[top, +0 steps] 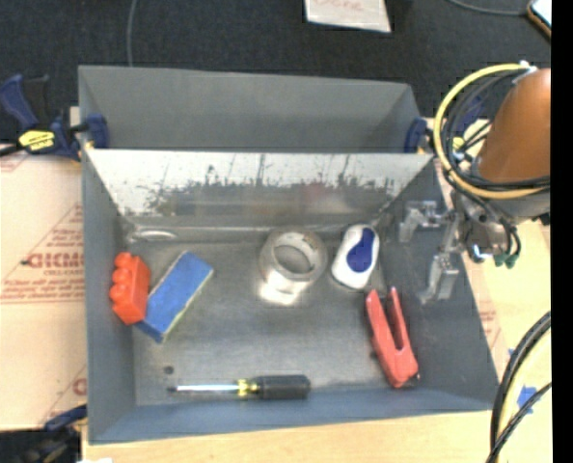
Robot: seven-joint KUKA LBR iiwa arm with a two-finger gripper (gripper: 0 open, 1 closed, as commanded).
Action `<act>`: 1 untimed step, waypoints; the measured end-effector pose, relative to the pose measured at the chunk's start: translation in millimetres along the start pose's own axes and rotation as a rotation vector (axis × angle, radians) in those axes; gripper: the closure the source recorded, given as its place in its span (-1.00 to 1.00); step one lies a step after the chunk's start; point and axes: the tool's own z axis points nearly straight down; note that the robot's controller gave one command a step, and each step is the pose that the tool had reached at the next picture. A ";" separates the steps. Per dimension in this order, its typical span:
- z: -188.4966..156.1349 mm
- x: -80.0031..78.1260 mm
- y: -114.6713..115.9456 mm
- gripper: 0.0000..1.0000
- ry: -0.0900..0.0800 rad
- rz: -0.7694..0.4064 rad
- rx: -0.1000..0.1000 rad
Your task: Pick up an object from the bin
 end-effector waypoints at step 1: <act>-3.9 -1.8 0.7 -1.00 -0.007 -0.005 0.002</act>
Offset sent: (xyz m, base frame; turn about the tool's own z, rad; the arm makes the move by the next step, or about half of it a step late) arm 0.0876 -0.0094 -0.1477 -0.3153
